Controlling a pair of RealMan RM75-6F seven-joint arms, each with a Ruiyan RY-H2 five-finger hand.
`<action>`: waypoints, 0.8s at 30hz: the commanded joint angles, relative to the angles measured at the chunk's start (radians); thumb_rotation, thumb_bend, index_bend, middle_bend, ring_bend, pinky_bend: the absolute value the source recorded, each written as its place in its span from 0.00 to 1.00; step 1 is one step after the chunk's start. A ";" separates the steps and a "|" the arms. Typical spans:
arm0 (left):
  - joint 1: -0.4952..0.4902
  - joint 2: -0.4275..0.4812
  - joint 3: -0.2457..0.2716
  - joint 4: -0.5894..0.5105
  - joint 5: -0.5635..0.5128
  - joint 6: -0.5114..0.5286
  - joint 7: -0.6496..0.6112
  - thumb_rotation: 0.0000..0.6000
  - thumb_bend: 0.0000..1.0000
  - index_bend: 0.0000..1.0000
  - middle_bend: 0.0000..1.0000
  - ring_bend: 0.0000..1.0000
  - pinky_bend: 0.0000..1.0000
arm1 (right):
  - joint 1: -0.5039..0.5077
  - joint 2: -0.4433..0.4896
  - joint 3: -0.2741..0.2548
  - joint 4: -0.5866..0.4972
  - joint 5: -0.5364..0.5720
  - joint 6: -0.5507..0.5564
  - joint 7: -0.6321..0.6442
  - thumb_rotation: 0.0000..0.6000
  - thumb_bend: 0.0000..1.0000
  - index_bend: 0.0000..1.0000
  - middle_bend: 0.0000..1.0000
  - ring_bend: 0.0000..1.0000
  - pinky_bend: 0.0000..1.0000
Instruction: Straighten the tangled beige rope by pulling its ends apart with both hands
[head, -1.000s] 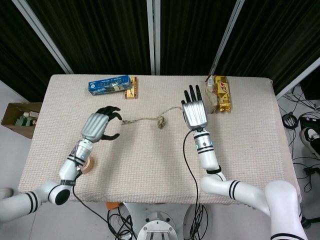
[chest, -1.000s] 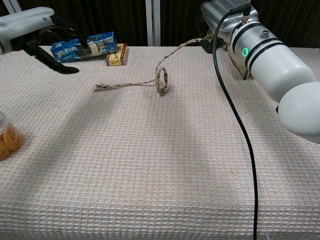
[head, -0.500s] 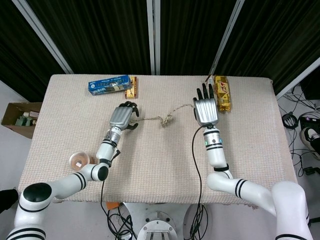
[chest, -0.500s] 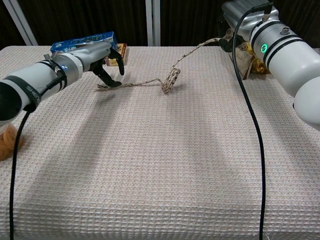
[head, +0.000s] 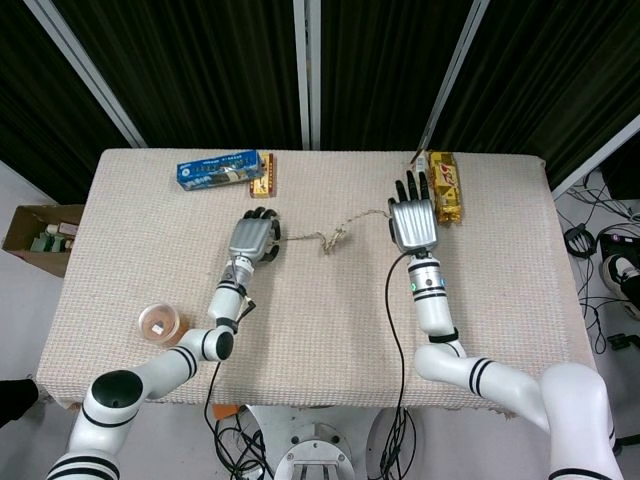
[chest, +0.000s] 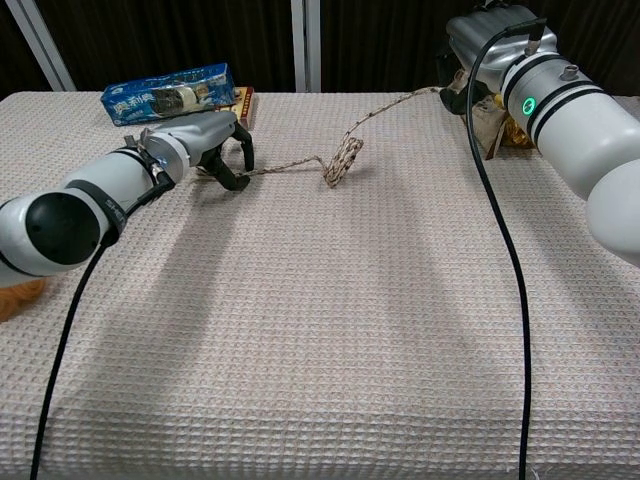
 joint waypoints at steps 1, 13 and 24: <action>-0.003 -0.010 -0.001 0.018 0.010 -0.002 -0.013 1.00 0.39 0.51 0.16 0.08 0.14 | -0.001 -0.002 -0.002 0.003 0.000 0.000 0.001 1.00 0.48 0.65 0.20 0.00 0.00; 0.013 -0.023 0.006 0.066 0.038 0.011 -0.024 1.00 0.45 0.55 0.17 0.08 0.14 | -0.013 0.008 -0.002 -0.009 0.005 0.005 0.016 1.00 0.48 0.65 0.20 0.00 0.00; 0.241 0.174 0.080 -0.172 0.160 0.232 -0.200 1.00 0.48 0.60 0.19 0.08 0.14 | -0.144 0.177 -0.044 -0.198 -0.029 0.080 0.087 1.00 0.48 0.65 0.21 0.00 0.00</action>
